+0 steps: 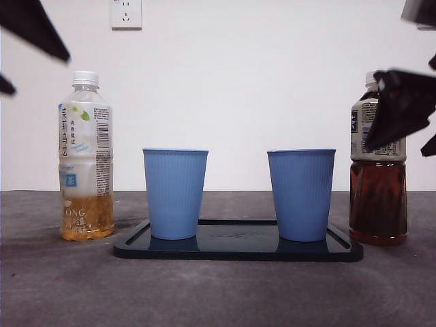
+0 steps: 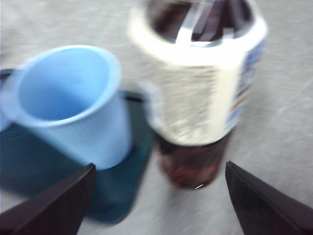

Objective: Pour the drink into the cup

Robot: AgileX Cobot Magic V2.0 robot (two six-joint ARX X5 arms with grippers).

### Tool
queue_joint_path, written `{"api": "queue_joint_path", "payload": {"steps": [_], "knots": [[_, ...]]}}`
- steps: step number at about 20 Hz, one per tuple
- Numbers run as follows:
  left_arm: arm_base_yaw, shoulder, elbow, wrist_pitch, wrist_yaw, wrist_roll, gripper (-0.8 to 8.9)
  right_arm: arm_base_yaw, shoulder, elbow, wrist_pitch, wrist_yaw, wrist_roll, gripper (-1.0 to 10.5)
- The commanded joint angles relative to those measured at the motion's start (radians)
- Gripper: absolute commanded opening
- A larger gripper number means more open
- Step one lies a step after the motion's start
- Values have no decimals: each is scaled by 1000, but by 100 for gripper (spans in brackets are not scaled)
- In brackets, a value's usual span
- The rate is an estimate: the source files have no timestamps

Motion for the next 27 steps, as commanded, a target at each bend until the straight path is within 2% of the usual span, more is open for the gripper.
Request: {"api": "queue_joint_path", "payload": {"steps": [1, 5, 16, 27], "knots": [[-4, 45, -68, 112, -30, -33, 566, 50, -82, 8, -57, -1, 58, 423], [-4, 129, -187, 375, -104, -108, 566, 132, -225, 8, -103, -2, 107, 423], [-4, 499, -222, 843, -152, -69, 566, 224, -444, 8, -225, -4, 159, 423], [-3, 689, -221, 1107, -183, -61, 562, 224, -511, 8, -235, -4, 159, 422]]}}
